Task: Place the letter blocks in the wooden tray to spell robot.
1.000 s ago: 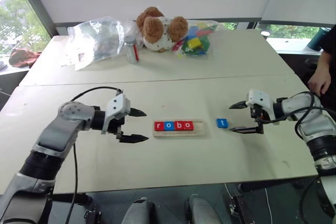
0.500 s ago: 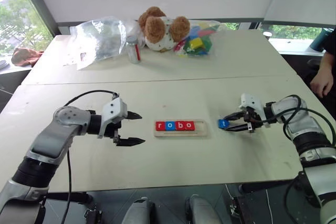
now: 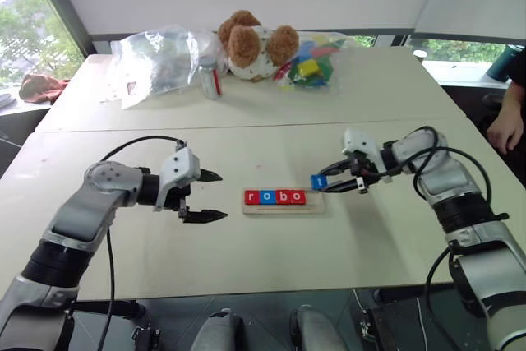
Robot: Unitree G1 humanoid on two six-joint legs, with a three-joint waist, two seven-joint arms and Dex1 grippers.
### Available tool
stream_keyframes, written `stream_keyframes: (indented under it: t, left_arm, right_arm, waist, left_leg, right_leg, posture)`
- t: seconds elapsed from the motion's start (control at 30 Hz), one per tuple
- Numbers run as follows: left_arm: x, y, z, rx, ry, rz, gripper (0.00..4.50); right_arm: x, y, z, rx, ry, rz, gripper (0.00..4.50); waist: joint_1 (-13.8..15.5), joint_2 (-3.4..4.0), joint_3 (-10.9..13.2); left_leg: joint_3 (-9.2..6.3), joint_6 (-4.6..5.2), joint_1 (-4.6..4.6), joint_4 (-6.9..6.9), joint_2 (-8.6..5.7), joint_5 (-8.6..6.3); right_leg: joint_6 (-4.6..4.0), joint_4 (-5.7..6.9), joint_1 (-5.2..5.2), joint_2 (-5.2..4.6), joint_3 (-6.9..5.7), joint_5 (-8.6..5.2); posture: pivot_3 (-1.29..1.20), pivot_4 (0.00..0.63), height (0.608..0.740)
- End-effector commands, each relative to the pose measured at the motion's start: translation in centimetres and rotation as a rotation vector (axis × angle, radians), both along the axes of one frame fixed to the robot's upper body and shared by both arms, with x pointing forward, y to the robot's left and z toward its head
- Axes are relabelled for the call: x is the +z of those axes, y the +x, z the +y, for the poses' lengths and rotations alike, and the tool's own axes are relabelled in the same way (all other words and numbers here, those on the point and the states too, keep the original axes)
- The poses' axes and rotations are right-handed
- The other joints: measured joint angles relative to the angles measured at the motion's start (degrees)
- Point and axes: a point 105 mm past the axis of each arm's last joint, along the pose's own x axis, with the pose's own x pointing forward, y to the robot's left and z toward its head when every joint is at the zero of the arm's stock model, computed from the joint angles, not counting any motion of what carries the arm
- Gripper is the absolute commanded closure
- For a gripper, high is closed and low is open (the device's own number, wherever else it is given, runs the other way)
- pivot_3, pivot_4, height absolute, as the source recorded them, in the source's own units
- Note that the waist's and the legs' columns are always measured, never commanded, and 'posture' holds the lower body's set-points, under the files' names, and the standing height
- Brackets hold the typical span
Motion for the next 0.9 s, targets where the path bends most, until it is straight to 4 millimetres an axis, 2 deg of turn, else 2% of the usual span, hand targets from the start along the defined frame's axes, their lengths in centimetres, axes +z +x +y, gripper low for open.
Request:
stream_keyframes:
  t: [0.03,0.57,0.9]
  left_arm:
    - [0.8,0.0,-0.2,-0.017,0.001,-0.045,0.00]
    - [0.1,0.2,0.0,0.001,0.005,-0.048,0.00]
    - [-0.1,0.1,-0.1,0.001,0.002,-0.045,0.00]
  right_arm:
    - [0.5,0.2,0.2,0.016,-0.018,-0.024,3.40]
    - [-0.4,0.7,0.7,0.023,-0.030,-0.024,3.40]
    - [-0.5,0.0,1.7,0.068,-0.014,-0.005,3.40]
  waist:
    - [-0.14,0.00,0.00]
    - [-0.32,0.00,0.00]
    - [-0.31,0.00,0.00]
  left_leg:
    - [0.01,0.00,-0.01,0.01,-0.01,0.00]
    - [0.01,-0.01,0.00,0.00,0.00,0.01]
    - [0.01,-0.01,0.00,0.00,0.00,0.01]
  right_leg:
    - [0.00,0.00,-0.01,-0.01,0.01,0.00]
    - [0.00,0.02,-0.05,0.03,0.00,0.00]
    - [0.00,0.02,-0.05,0.03,-0.01,0.00]
  posture:
    - [0.00,0.150,0.740]
    - [0.00,0.150,0.740]
    - [0.00,0.150,0.740]
